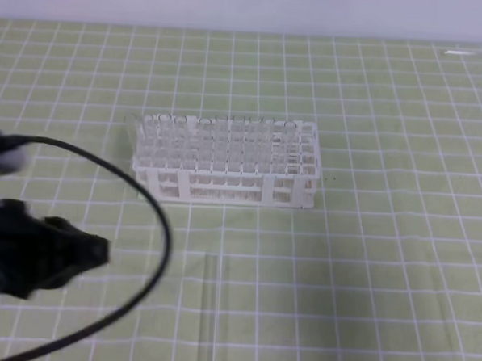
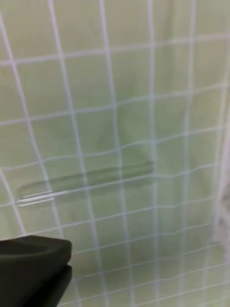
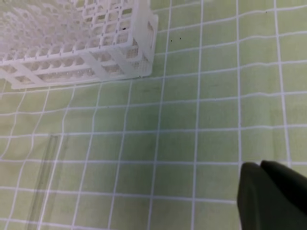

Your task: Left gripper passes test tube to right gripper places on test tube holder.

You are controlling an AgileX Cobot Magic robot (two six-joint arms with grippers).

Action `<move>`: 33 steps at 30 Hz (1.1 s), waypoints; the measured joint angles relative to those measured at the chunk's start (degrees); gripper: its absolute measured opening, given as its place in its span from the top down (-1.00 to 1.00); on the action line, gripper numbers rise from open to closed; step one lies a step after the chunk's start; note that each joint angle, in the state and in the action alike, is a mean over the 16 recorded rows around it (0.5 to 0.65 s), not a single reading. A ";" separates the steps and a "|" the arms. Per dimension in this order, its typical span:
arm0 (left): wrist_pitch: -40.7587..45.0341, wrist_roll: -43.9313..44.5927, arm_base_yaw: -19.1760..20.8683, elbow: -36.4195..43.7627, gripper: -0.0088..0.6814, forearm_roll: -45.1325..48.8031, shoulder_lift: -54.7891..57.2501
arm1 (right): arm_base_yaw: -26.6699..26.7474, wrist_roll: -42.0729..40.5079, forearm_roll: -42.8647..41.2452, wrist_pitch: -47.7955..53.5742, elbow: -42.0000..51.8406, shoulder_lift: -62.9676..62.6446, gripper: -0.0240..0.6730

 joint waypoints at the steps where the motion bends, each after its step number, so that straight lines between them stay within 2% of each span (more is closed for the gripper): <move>1: -0.10 -0.87 -1.80 -0.56 0.98 0.38 1.82 | 0.00 -0.28 0.09 -0.14 0.00 0.12 0.98; 8: -0.05 -12.28 -15.22 -5.96 0.98 9.28 13.70 | 0.00 -1.81 0.69 -1.01 0.00 0.33 0.98; 12: 2.69 -18.12 -20.78 -10.79 0.98 14.50 20.44 | 0.00 -2.08 0.86 -1.24 0.00 0.33 0.98; 15: 5.68 -20.49 -23.52 -14.70 0.98 17.35 25.01 | 0.00 -2.16 0.89 -1.38 0.00 0.33 0.98; 21: 11.17 -18.99 -25.76 -20.72 0.94 18.16 31.74 | 0.00 -2.63 1.21 -1.45 0.00 0.33 0.98; 24: 12.95 -16.81 -25.98 -22.44 0.84 17.20 33.87 | 0.00 -2.87 1.38 -1.47 0.00 0.33 0.98; 33: 13.12 -11.40 -26.02 -23.52 0.34 14.54 36.36 | 0.00 -3.42 1.88 -1.52 0.00 0.33 0.98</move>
